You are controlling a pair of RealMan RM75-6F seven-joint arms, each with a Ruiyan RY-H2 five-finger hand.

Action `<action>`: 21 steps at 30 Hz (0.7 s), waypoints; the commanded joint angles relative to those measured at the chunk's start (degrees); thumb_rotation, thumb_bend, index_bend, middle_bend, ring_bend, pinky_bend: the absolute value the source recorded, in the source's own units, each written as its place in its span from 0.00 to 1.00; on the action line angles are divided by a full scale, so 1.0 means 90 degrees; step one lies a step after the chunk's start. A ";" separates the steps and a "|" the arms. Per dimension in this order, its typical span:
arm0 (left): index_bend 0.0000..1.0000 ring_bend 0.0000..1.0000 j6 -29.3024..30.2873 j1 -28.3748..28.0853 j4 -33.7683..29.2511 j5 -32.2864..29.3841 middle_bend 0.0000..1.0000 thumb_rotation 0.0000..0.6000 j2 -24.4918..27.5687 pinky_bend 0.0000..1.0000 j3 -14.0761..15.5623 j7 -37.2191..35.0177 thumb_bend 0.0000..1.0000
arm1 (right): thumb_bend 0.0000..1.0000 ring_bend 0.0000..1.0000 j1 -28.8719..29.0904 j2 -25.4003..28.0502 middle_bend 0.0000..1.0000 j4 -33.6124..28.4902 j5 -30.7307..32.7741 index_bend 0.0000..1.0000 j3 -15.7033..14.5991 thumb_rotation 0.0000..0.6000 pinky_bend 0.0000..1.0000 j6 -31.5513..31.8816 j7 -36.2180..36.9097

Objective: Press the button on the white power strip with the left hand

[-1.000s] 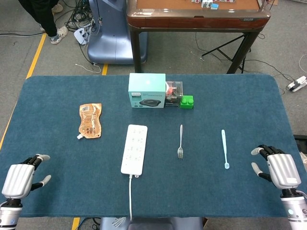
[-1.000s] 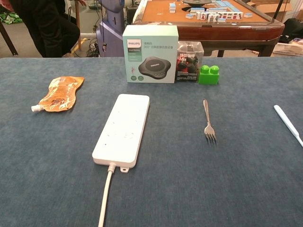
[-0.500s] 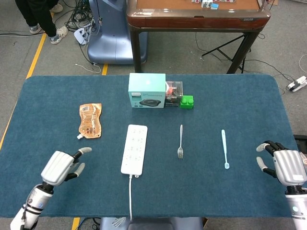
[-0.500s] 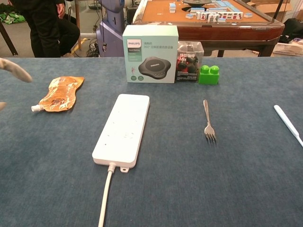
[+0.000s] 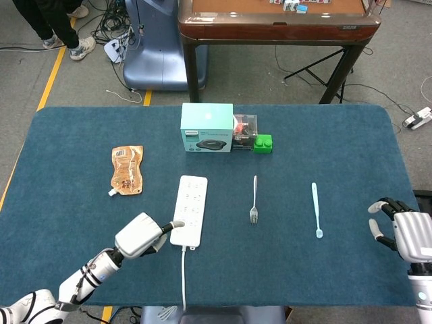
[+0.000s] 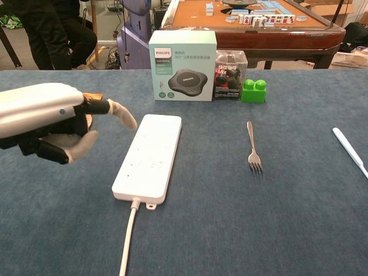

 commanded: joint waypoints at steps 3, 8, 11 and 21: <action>0.26 0.99 -0.0480 -0.0309 -0.0038 -0.0073 1.00 1.00 -0.0079 1.00 0.0139 0.0281 0.71 | 0.37 0.42 0.0045 -0.0019 0.41 0.0007 -0.0016 0.46 0.0016 1.00 0.67 -0.0046 0.0001; 0.26 1.00 -0.0742 -0.0408 -0.0066 -0.0351 1.00 1.00 -0.0117 1.00 0.0203 0.0442 0.72 | 0.37 0.42 0.0087 -0.0056 0.41 0.0027 -0.0015 0.46 0.0013 1.00 0.67 -0.0113 -0.0015; 0.26 1.00 -0.0913 -0.0442 -0.0148 -0.0635 1.00 1.00 -0.0087 1.00 0.0207 0.0557 0.73 | 0.37 0.42 0.0110 -0.0073 0.41 0.0028 -0.0006 0.46 0.0012 1.00 0.67 -0.0156 -0.0032; 0.26 1.00 -0.1223 -0.0507 -0.0318 -0.1432 1.00 1.00 -0.0046 1.00 0.0215 0.0991 0.73 | 0.37 0.42 0.0171 -0.0108 0.41 0.0002 -0.0002 0.46 0.0018 1.00 0.67 -0.0227 -0.0091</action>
